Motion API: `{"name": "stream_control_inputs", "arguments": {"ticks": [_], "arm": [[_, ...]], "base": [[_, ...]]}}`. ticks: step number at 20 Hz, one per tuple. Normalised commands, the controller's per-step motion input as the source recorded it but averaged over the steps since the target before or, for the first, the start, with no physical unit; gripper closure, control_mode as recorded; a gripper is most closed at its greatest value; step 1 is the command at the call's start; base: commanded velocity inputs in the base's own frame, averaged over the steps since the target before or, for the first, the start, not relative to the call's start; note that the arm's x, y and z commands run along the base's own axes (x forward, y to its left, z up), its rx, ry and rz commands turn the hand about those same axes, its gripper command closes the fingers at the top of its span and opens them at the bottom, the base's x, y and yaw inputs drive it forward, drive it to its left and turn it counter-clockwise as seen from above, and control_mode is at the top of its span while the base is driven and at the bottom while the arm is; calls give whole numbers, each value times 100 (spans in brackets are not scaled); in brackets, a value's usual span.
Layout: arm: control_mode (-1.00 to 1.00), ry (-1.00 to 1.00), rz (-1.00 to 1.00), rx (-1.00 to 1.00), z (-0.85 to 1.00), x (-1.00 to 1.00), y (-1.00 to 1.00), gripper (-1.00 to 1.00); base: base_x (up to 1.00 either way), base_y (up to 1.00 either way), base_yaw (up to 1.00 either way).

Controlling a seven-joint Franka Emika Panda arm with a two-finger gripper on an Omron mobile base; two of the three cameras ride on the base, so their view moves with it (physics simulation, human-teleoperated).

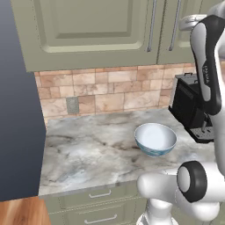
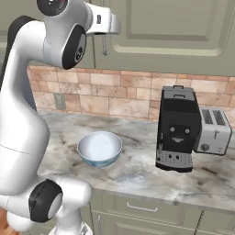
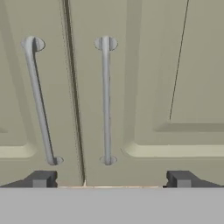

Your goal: Open the cabinet and setup a tea strainer by placing it in the bowl upright.

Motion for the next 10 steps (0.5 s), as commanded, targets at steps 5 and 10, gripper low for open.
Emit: {"name": "stream_control_inputs", "arguments": {"ticks": [5, 10], "arm": [[-100, 0, -1, 0, -7, 23, 11, -100], [-100, 0, -4, 0, -14, 36, 9, -100]], "base": [[0, 0, 0], [0, 0, 0]]}}
